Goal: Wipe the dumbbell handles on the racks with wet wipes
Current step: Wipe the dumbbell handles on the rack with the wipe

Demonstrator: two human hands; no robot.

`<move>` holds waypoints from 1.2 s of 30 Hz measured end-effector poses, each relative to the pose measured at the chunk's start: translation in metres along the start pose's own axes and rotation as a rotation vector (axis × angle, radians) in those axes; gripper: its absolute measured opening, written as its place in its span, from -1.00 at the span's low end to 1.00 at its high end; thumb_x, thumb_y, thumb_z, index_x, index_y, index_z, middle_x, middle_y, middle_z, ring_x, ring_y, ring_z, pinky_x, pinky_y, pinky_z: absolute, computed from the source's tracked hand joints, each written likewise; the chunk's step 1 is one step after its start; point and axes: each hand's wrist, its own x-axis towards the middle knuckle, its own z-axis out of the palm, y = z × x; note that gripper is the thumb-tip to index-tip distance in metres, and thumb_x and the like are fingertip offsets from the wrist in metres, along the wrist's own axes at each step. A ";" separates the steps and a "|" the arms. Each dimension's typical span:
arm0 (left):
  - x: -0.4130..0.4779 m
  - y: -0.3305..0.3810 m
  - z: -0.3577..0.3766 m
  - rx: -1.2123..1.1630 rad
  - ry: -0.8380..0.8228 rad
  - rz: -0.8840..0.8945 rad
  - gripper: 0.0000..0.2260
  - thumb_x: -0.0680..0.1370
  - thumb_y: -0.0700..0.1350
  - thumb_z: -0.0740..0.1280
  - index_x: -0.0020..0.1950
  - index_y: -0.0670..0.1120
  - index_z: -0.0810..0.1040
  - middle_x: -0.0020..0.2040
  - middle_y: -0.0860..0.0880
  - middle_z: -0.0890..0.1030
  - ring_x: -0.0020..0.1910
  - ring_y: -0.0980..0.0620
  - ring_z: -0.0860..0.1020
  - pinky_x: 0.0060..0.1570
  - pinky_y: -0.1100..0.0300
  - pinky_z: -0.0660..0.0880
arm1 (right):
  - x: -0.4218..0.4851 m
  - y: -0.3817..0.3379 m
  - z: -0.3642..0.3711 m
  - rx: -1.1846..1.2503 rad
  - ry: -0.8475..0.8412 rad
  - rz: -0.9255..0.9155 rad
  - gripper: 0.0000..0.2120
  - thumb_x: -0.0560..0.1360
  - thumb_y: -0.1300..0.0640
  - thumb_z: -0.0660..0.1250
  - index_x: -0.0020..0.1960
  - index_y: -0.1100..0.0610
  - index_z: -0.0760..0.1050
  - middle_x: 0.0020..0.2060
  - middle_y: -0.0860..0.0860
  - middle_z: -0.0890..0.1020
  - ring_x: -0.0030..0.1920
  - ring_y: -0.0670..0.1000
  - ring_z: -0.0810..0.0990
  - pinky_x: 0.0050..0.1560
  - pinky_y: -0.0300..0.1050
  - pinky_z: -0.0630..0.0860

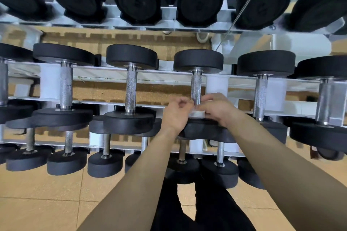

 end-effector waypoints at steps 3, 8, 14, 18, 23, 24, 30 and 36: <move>-0.012 0.001 -0.006 0.091 0.029 0.091 -0.88 0.55 -0.23 0.41 0.03 -0.04 0.62 -0.04 0.09 0.64 -0.02 0.14 0.58 0.02 0.35 0.45 | -0.015 0.004 -0.015 0.270 0.097 -0.020 -0.75 0.46 0.47 0.41 -0.06 0.14 0.58 0.02 0.19 0.64 -0.08 0.07 0.67 -0.20 -0.14 0.65; -0.033 0.030 -0.022 -0.113 -0.015 0.198 -0.77 0.54 -0.29 0.44 0.09 0.00 0.63 -0.02 0.07 0.68 0.02 0.18 0.62 0.07 0.28 0.51 | -0.042 -0.003 -0.034 0.687 -0.063 -0.088 -0.54 0.48 0.54 0.22 0.18 0.10 0.58 0.07 0.20 0.67 0.02 0.16 0.69 -0.07 0.01 0.65; -0.056 0.076 -0.042 -0.136 -0.271 0.380 -0.68 0.57 -0.40 0.33 0.21 -0.06 0.61 0.04 0.00 0.73 0.15 0.03 0.64 0.15 0.06 0.53 | -0.061 -0.008 -0.052 -0.088 -0.124 -0.417 -0.32 0.33 0.28 0.25 0.35 -0.25 0.44 0.42 -0.11 0.38 0.40 -0.15 0.38 0.23 -0.27 0.40; -0.059 0.091 -0.051 -0.205 -0.371 0.400 -0.66 0.59 -0.40 0.31 0.27 -0.07 0.58 0.13 -0.07 0.71 0.13 -0.09 0.63 0.08 -0.04 0.53 | -0.072 -0.020 -0.058 -0.118 -0.411 -0.520 -0.46 0.33 0.13 0.32 0.31 -0.03 0.56 0.47 -0.11 0.42 0.46 -0.12 0.37 0.38 -0.23 0.32; -0.044 0.089 -0.050 0.042 -0.140 0.435 -0.68 0.59 -0.32 0.35 0.24 0.04 0.62 0.02 0.22 0.67 0.07 0.13 0.61 0.02 0.11 0.60 | -0.063 -0.019 -0.057 0.175 -0.298 -0.488 -0.88 0.51 0.14 0.39 0.02 0.11 0.63 -0.07 0.00 0.71 -0.04 -0.01 0.68 -0.04 -0.20 0.57; -0.040 0.086 -0.047 0.130 -0.104 0.432 -0.68 0.60 -0.30 0.34 0.29 0.02 0.60 0.05 0.21 0.66 0.10 0.12 0.61 0.06 0.21 0.56 | -0.061 -0.017 -0.055 0.184 -0.286 -0.457 -0.95 0.54 0.15 0.40 -0.02 0.10 0.62 -0.13 0.00 0.70 -0.11 -0.03 0.67 -0.15 -0.25 0.55; -0.010 0.055 -0.024 0.396 0.065 0.199 -0.71 0.66 -0.23 0.23 0.37 -0.09 0.52 0.22 -0.03 0.59 0.20 -0.03 0.52 0.12 0.23 0.39 | -0.034 0.005 -0.050 0.010 -0.164 -0.307 -0.80 0.55 0.08 0.46 -0.14 0.17 0.53 -0.29 -0.03 0.57 -0.24 -0.10 0.56 -0.20 -0.30 0.51; 0.018 0.039 -0.004 0.132 0.208 0.055 -0.77 0.66 -0.24 0.08 0.17 -0.10 0.50 -0.10 0.04 0.55 -0.02 -0.07 0.52 -0.09 0.17 0.39 | 0.005 0.011 -0.053 0.143 -0.226 -0.157 -0.72 0.50 0.12 0.50 -0.01 0.32 0.52 -0.08 0.11 0.49 -0.03 0.02 0.56 -0.02 -0.01 0.68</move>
